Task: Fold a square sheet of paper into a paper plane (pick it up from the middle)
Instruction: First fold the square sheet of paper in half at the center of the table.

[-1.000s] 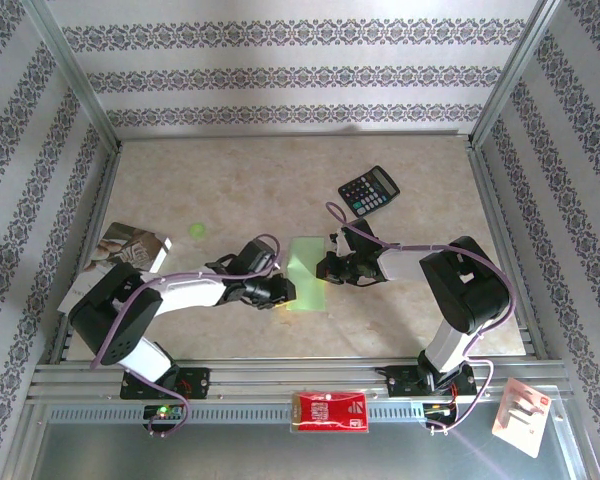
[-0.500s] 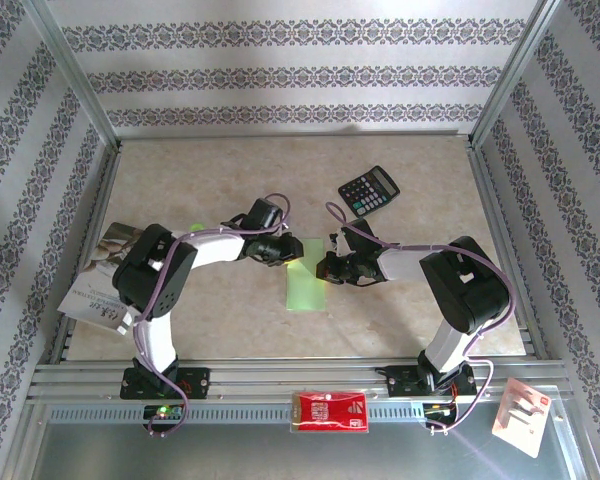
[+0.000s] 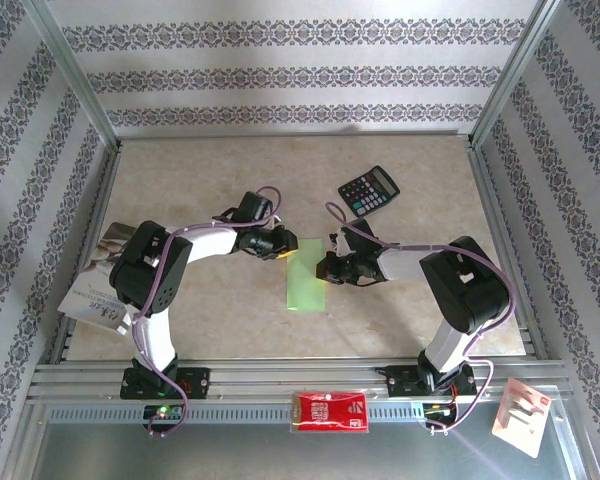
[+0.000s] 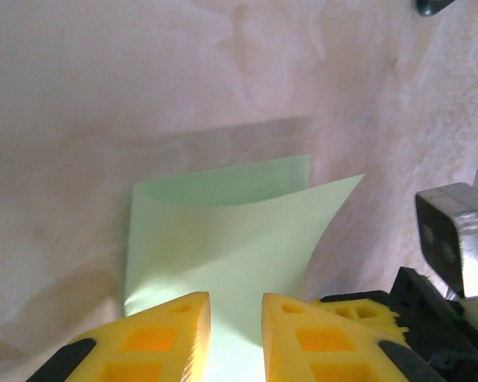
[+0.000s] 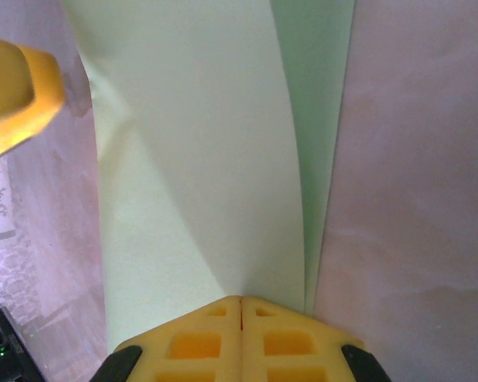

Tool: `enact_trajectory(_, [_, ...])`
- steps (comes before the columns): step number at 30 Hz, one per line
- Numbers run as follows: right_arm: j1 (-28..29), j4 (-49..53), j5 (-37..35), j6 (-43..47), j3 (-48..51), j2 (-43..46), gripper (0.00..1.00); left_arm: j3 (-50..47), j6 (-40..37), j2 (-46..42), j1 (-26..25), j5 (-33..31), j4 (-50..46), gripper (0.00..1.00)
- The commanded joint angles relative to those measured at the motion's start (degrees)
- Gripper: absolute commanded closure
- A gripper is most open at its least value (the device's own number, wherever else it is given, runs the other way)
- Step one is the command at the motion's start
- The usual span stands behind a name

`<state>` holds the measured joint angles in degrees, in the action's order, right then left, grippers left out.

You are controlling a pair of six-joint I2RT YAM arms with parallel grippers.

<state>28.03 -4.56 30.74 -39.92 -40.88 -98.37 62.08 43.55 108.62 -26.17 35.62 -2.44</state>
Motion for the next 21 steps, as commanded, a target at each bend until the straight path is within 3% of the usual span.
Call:
enact_trajectory(1, [0.35, 7.53, -8.01, 1.60, 1.42, -3.23, 1.00, 2.24, -1.63, 2.16, 0.08, 0.01, -0.93, 0.77])
enact_trajectory(8, [0.36, 7.50, -7.96, 1.60, 1.61, -3.64, 1.00, 2.87, -3.17, 5.66, 1.66, -1.95, -1.47, 0.77])
enact_trajectory(17, [0.36, 7.58, -7.78, 1.56, 1.16, -3.76, 1.00, 1.63, -1.16, -0.75, 0.70, -0.25, 0.52, 0.77])
enact_trajectory(21, [0.37, 7.61, -7.63, 1.69, 0.89, -3.94, 1.00, 3.55, -1.67, 1.67, 0.75, -0.41, -0.61, 0.77])
